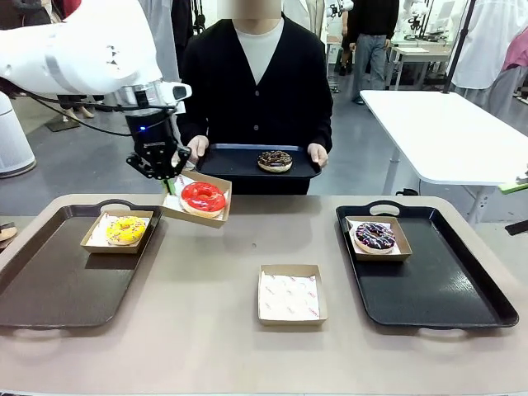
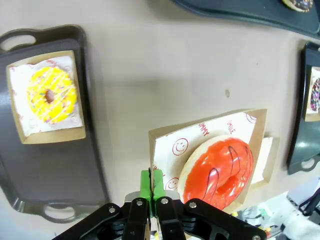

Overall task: Individually package the donuts and arrange them on the tray.
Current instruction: Place the picked Paper togo box on the Handle tray while simultaneously picking up another Paper togo box from the table with the other hand.

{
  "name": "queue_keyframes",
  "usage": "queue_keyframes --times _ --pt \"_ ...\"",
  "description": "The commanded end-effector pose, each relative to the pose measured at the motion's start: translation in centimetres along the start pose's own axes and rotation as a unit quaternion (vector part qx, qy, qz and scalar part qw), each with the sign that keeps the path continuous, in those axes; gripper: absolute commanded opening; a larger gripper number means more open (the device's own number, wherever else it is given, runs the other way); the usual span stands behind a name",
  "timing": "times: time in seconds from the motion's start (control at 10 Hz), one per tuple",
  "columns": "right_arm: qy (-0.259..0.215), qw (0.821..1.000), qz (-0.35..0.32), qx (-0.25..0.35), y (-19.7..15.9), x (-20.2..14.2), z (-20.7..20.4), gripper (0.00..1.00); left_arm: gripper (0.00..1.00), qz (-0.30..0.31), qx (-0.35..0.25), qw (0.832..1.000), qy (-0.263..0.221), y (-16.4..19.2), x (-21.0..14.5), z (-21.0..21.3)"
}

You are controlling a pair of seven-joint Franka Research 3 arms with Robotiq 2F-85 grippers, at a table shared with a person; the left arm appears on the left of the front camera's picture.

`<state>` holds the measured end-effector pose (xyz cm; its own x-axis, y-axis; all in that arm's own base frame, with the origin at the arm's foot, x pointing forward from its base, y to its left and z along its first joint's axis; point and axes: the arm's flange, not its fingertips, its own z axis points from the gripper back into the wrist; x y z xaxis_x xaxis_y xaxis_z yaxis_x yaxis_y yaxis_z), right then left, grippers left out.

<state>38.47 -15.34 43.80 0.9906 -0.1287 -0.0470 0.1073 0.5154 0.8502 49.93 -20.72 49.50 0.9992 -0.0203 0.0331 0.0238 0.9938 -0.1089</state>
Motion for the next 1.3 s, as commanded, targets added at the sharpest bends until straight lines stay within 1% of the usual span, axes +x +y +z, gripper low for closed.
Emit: queue_keyframes --times 0.0,0.2,0.3,0.5,0.7,0.8,1.1,1.2 --pt "0.012 0.994 0.016 -0.104 6.4 -1.8 -3.4 1.00 0.01 -0.028 -0.012 0.999 -0.014 4.2 -3.8 1.1" --pt "0.005 0.983 0.019 -0.181 11.1 -2.2 -7.2 1.00 0.01 -0.045 -0.011 0.999 -0.014 7.3 -6.4 1.2" --pt "0.007 0.977 0.023 -0.210 13.0 -3.1 -9.8 1.00 0.01 -0.048 -0.010 0.999 -0.015 9.1 -8.2 1.5" --pt "0.001 0.963 0.034 -0.268 15.4 -2.8 -15.0 1.00 0.01 -0.036 -0.025 0.999 -0.021 12.3 -9.4 0.2" --pt "0.005 0.953 0.027 -0.303 16.2 -2.4 -19.8 1.00 0.01 -0.032 -0.044 0.998 -0.025 14.8 -10.9 -0.3" --pt "0.005 0.948 0.024 -0.318 15.9 -2.0 -22.5 1.00 0.01 -0.031 -0.038 0.998 -0.025 15.8 -11.5 -0.9" --pt "0.012 0.933 0.022 -0.358 14.2 -0.2 -28.1 1.00 0.01 -0.026 -0.040 0.999 -0.018 18.4 -11.2 -2.3" --pt "0.014 0.930 0.024 -0.367 13.8 0.5 -29.5 1.00 0.01 -0.009 -0.038 0.999 -0.011 19.3 -10.6 -2.8"
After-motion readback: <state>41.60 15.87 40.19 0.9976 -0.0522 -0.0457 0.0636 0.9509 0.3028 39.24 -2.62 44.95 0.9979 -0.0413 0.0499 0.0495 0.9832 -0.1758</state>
